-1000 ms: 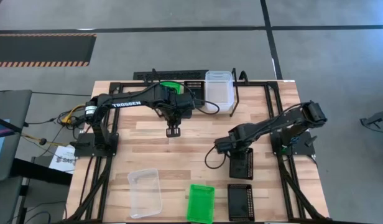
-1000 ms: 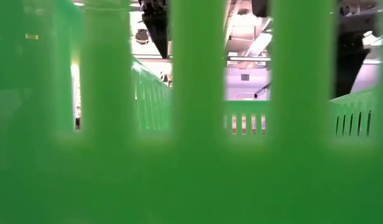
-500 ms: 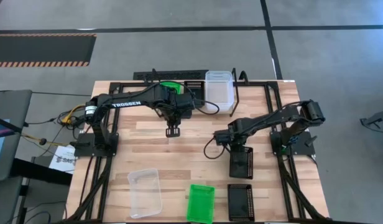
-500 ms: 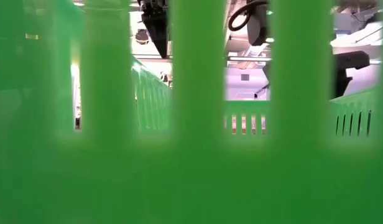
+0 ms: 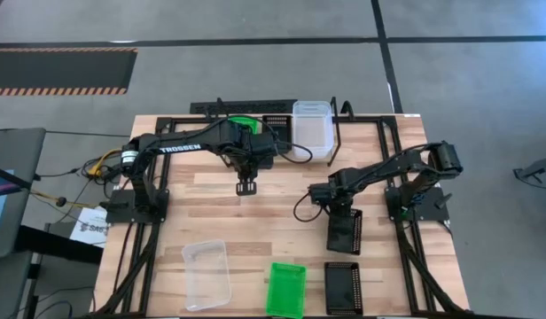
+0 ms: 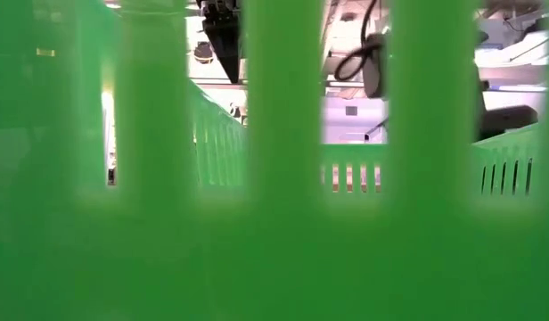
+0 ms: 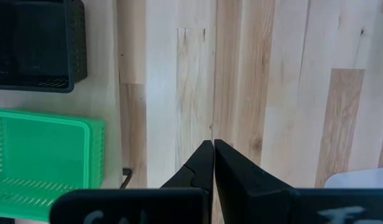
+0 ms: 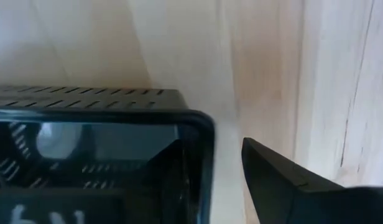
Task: Stack baskets on shelf by color
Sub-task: Stack the top black bin into the black bin on the shelf
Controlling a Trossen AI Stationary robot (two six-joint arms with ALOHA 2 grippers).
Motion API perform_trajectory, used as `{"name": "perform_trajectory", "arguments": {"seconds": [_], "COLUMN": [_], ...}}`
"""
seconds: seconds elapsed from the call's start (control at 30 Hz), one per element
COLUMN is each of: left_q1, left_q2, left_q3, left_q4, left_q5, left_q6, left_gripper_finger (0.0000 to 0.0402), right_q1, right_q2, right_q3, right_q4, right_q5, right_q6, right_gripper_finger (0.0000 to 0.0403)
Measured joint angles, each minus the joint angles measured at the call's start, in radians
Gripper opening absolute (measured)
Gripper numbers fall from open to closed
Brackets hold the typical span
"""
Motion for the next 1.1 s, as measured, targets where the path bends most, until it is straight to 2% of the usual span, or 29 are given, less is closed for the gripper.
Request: {"name": "perform_trajectory", "arguments": {"seconds": [0.1, 0.23, 0.3, 0.4, 0.53, 0.8, 0.93, 1.1], "left_q1": [0.000, 0.000, 0.000, 0.000, 0.000, 0.000, -0.008, -0.036], "left_q2": [0.000, 0.000, 0.000, 0.000, 0.000, 0.000, -0.004, -0.042], "left_q3": [0.000, 0.000, 0.000, 0.000, 0.000, 0.000, 0.000, 0.000], "left_q4": [0.000, 0.000, 0.001, 0.003, 0.004, 0.045, 0.252, 0.600], "left_q5": [0.000, 0.000, 0.000, 0.000, 0.000, -0.007, -0.017, 0.032], "left_q6": [-0.001, -0.001, -0.002, -0.009, -0.004, 0.006, 0.031, 0.005], "left_gripper_finger": [0.0000, 0.0000, 0.0000, 0.0000, 0.0000, 0.0000, 0.0000, 0.0000], "right_q1": [0.000, -0.005, -0.007, -0.008, -0.023, -0.055, -0.067, -0.085], "right_q2": [0.000, 0.000, 0.000, 0.000, -0.017, -0.196, -0.307, -0.399], "right_q3": [-0.004, 0.010, 0.031, 0.084, 0.192, 0.440, 0.522, 0.538], "right_q4": [-0.009, -0.010, -0.016, -0.051, -0.167, -0.375, -0.416, -0.426], "right_q5": [0.001, 0.000, -0.004, 0.058, 0.237, 0.464, 0.550, 0.578], "right_q6": [0.006, 0.020, 0.020, 0.035, 0.053, 0.161, 0.221, 0.265], "right_gripper_finger": [0.0144, 0.0040, 0.0015, 0.0009, 0.0006, 0.0003, 0.0003, 0.0002]}}
